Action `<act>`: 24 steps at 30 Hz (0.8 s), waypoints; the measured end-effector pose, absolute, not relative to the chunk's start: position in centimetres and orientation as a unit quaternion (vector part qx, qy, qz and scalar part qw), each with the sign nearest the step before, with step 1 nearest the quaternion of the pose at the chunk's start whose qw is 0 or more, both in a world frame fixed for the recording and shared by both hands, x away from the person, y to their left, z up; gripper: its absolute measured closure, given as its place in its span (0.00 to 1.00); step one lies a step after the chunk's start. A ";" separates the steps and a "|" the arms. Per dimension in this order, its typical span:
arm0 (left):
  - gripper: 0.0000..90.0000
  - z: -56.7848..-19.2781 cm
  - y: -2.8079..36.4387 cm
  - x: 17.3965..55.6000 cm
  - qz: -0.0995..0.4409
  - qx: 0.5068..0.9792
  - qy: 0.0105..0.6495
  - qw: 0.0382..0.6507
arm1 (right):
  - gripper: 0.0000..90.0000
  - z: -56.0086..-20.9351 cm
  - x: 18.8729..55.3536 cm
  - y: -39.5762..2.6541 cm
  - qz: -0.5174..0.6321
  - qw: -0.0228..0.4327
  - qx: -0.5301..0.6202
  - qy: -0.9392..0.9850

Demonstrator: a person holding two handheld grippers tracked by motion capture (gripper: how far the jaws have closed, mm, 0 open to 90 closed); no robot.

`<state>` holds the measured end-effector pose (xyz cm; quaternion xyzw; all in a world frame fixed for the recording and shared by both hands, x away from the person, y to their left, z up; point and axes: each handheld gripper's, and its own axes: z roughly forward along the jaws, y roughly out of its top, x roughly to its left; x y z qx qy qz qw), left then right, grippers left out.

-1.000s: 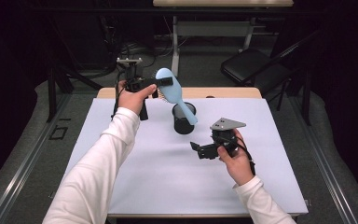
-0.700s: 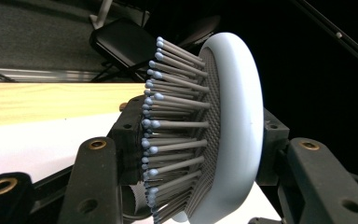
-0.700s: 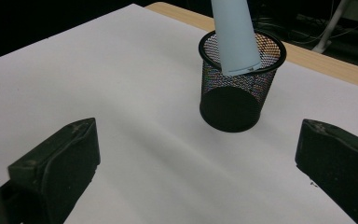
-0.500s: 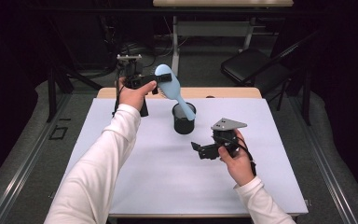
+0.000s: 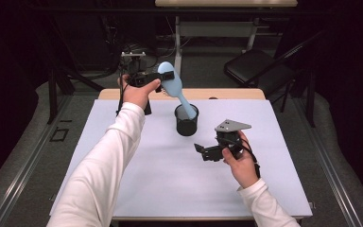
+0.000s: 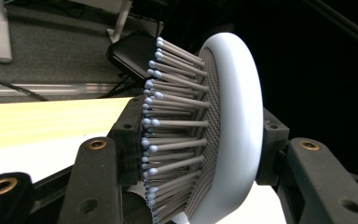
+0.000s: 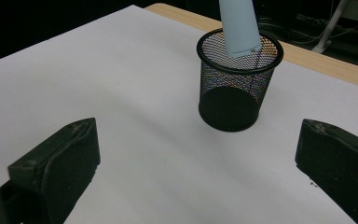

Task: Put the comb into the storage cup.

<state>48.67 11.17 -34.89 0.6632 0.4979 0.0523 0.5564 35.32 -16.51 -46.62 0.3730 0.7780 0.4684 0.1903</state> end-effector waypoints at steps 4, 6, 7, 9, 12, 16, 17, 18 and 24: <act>0.55 -34.9 11.0 48.7 0.065 0.667 0.494 0.554 | 0.00 -46.6 35.3 -16.6 0.468 0.190 0.374 0.778; 0.55 -34.8 10.8 48.7 0.070 0.668 0.491 0.555 | 0.00 -46.6 35.4 -16.6 0.468 0.189 0.374 0.778; 0.55 -34.8 10.7 48.7 0.074 0.670 0.489 0.554 | 0.00 -46.7 35.4 -16.6 0.468 0.189 0.374 0.778; 0.55 -34.7 10.5 48.6 0.083 0.675 0.483 0.552 | 0.00 -46.7 35.4 -16.6 0.468 0.189 0.374 0.778; 0.55 -34.5 10.1 48.5 0.095 0.681 0.474 0.550 | 0.00 -46.6 35.4 -16.6 0.468 0.189 0.373 0.779; 0.55 -34.4 9.5 48.4 0.104 0.688 0.466 0.546 | 0.00 -46.6 35.4 -16.6 0.467 0.189 0.373 0.779; 0.55 -34.4 9.4 48.4 0.106 0.691 0.463 0.545 | 0.00 -46.7 35.4 -16.6 0.467 0.189 0.373 0.779; 0.55 -34.4 9.3 48.4 0.107 0.692 0.462 0.544 | 0.00 -46.7 35.3 -16.6 0.467 0.189 0.373 0.779; 0.55 -34.6 8.8 48.6 0.110 0.699 0.456 0.540 | 0.00 -46.7 35.4 -16.6 0.467 0.189 0.372 0.780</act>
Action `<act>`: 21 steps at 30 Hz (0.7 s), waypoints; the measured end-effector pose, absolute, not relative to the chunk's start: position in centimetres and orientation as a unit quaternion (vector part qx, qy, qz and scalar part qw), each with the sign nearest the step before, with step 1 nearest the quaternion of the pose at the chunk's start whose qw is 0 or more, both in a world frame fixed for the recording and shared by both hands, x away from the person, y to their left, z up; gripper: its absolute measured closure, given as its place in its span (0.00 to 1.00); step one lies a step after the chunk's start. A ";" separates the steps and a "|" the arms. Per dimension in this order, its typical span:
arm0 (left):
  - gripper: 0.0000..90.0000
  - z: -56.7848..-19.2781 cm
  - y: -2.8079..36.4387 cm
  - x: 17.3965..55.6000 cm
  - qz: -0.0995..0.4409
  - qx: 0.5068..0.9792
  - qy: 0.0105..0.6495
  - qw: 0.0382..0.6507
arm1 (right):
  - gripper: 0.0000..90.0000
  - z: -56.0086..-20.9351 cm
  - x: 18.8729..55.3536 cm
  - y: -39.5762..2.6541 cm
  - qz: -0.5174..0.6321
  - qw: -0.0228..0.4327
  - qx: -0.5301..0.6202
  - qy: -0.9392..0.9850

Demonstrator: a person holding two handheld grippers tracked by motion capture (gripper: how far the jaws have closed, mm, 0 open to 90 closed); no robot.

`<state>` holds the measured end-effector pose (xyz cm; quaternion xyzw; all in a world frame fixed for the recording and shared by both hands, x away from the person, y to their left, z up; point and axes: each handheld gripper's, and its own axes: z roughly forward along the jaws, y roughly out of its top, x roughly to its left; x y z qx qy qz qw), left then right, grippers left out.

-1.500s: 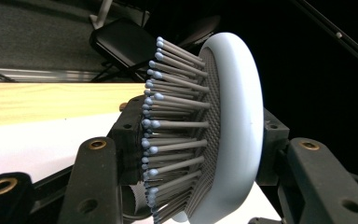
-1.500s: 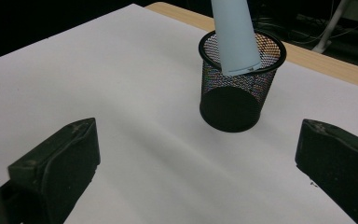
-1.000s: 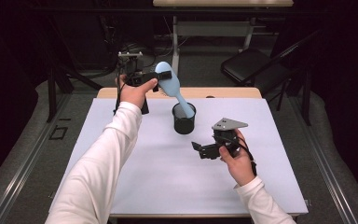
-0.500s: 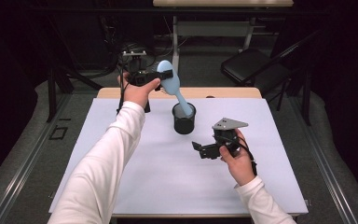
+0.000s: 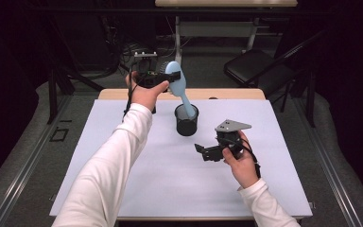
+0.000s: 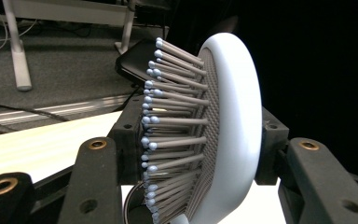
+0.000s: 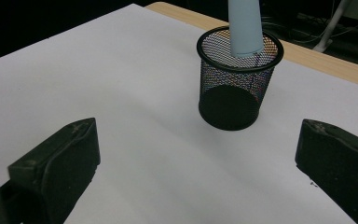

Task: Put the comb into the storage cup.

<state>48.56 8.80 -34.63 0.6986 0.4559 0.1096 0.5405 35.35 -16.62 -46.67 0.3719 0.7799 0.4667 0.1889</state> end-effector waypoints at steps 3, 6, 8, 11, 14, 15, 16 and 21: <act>0.55 -34.8 8.7 48.6 0.111 0.702 0.456 0.535 | 0.00 -46.7 35.4 -16.6 0.467 0.189 0.372 0.780; 0.55 -34.9 8.6 48.7 0.115 0.704 0.457 0.532 | 0.00 -46.7 35.4 -16.6 0.467 0.189 0.372 0.780; 0.55 -35.0 8.6 48.8 0.113 0.705 0.456 0.531 | 0.00 -46.7 35.4 -16.6 0.466 0.188 0.372 0.780; 0.55 -35.1 8.5 48.8 0.112 0.703 0.455 0.535 | 0.00 -46.7 35.4 -16.6 0.466 0.188 0.373 0.780; 0.55 -35.2 8.4 48.8 0.112 0.703 0.458 0.533 | 0.00 -46.8 35.4 -16.6 0.465 0.189 0.372 0.781; 0.55 -35.2 8.4 48.8 0.113 0.703 0.459 0.531 | 0.00 -46.8 35.4 -16.6 0.464 0.188 0.373 0.781; 0.55 -35.2 8.3 48.8 0.114 0.704 0.460 0.529 | 0.00 -46.8 35.4 -16.6 0.464 0.188 0.373 0.781; 0.55 -35.4 8.3 49.0 0.119 0.707 0.462 0.522 | 0.00 -46.8 35.4 -16.6 0.464 0.188 0.373 0.782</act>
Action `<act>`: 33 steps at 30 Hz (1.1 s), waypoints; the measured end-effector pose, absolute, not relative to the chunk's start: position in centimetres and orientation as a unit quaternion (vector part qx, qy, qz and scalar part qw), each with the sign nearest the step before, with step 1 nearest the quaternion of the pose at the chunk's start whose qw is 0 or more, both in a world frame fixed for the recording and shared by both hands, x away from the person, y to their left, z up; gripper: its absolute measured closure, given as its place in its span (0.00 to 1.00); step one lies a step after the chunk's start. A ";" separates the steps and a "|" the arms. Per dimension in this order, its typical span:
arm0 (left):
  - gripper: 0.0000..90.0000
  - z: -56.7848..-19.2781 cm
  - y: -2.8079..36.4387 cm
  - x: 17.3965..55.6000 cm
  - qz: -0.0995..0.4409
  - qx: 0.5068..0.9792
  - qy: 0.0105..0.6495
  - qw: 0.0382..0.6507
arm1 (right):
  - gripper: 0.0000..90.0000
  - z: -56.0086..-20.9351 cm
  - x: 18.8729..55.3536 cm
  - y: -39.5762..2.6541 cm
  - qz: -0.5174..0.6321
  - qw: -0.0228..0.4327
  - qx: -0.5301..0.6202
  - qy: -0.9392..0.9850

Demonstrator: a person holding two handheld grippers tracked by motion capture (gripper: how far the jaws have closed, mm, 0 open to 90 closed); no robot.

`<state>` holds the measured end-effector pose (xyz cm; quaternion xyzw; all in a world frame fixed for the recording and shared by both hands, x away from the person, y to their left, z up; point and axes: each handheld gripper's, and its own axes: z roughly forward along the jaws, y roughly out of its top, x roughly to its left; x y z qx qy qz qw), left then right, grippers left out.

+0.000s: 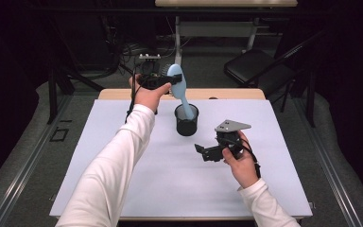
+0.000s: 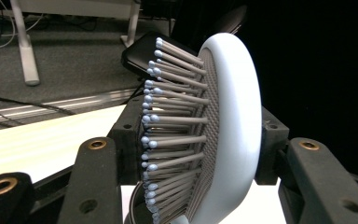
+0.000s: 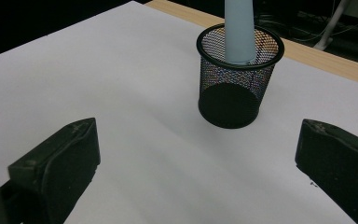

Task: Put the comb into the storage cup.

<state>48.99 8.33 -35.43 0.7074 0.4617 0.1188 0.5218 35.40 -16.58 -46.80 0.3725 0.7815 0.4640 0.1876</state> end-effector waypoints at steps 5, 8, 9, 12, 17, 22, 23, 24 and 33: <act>0.55 -35.7 8.4 49.1 0.121 0.704 0.463 0.524 | 0.00 -46.8 35.4 -16.6 0.464 0.188 0.372 0.782; 0.55 -35.9 8.4 49.2 0.127 0.707 0.461 0.521 | 0.00 -46.8 35.4 -16.6 0.463 0.188 0.372 0.782; 0.55 -35.9 8.3 49.2 0.129 0.708 0.460 0.520 | 0.00 -46.8 35.4 -16.6 0.463 0.188 0.371 0.783; 0.55 -36.1 8.2 49.2 0.130 0.710 0.458 0.519 | 0.00 -46.9 35.4 -16.5 0.463 0.188 0.370 0.783; 0.55 -36.3 7.9 49.2 0.135 0.713 0.455 0.517 | 0.00 -46.9 35.4 -16.5 0.463 0.188 0.371 0.782; 0.55 -36.7 7.6 49.3 0.136 0.714 0.454 0.515 | 0.00 -46.9 35.4 -16.6 0.462 0.187 0.372 0.783; 0.55 -36.8 7.6 49.3 0.137 0.716 0.454 0.513 | 0.00 -46.9 35.4 -16.6 0.462 0.187 0.371 0.783; 0.55 -36.8 7.6 49.3 0.138 0.716 0.454 0.513 | 0.00 -46.9 35.4 -16.6 0.462 0.187 0.371 0.783; 0.55 -37.4 7.2 49.4 0.143 0.722 0.453 0.503 | 0.00 -46.9 35.4 -16.5 0.462 0.185 0.370 0.785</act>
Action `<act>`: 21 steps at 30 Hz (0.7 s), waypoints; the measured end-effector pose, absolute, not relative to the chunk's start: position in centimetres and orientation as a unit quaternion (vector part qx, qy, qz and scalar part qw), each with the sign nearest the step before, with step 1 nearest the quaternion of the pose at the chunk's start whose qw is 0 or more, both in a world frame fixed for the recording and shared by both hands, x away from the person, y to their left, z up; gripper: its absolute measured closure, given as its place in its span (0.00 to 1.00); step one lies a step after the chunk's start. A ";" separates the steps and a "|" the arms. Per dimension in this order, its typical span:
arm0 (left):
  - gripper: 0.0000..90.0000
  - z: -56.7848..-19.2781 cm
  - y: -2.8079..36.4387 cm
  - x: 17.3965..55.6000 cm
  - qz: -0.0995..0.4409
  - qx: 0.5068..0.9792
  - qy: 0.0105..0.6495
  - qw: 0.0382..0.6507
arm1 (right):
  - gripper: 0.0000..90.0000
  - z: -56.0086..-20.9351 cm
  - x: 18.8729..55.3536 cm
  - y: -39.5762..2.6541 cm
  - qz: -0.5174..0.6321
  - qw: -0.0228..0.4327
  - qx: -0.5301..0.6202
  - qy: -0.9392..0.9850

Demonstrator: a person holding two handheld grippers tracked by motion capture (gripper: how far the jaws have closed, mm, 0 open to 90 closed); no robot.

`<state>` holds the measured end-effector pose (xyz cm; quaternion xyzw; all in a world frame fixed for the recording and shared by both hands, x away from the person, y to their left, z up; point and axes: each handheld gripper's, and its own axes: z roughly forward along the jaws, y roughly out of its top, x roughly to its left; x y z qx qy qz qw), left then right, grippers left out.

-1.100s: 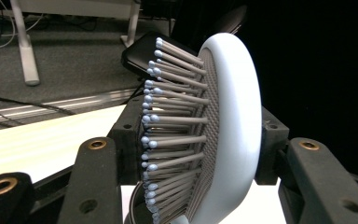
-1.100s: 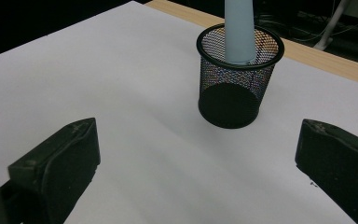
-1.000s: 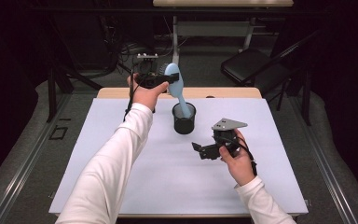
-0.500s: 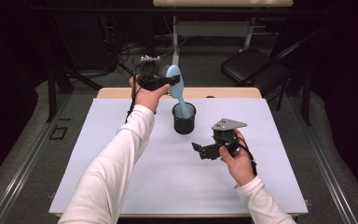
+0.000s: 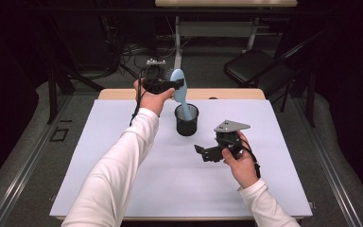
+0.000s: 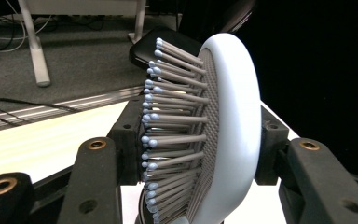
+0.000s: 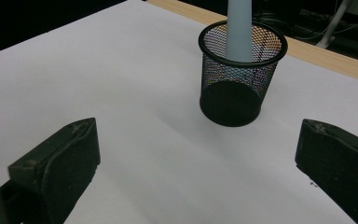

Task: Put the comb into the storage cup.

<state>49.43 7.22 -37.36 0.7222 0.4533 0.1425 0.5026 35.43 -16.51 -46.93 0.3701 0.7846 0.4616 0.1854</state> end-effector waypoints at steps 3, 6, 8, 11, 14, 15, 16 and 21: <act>0.55 -37.5 7.1 49.5 0.144 0.723 0.453 0.501 | 0.00 -46.9 35.4 -16.5 0.462 0.186 0.371 0.784; 0.55 -37.7 7.1 49.5 0.143 0.726 0.453 0.498 | 0.00 -46.9 35.4 -16.5 0.462 0.186 0.371 0.784; 0.55 -37.8 7.0 49.5 0.144 0.727 0.453 0.496 | 0.00 -46.9 35.4 -16.5 0.462 0.184 0.371 0.784; 0.55 -38.1 7.0 49.6 0.146 0.728 0.453 0.493 | 0.00 -46.9 35.4 -16.5 0.462 0.185 0.370 0.785; 0.55 -38.3 7.1 49.7 0.145 0.726 0.456 0.493 | 0.00 -46.9 35.4 -16.5 0.462 0.184 0.371 0.784; 0.55 -38.4 7.1 49.7 0.145 0.728 0.456 0.491 | 0.00 -46.9 35.4 -16.5 0.462 0.184 0.371 0.784; 0.55 -38.4 7.1 49.7 0.145 0.728 0.457 0.490 | 0.00 -46.9 35.4 -16.5 0.462 0.184 0.371 0.784; 0.55 -38.7 7.1 49.8 0.146 0.728 0.458 0.489 | 0.00 -46.9 35.4 -16.5 0.461 0.184 0.371 0.785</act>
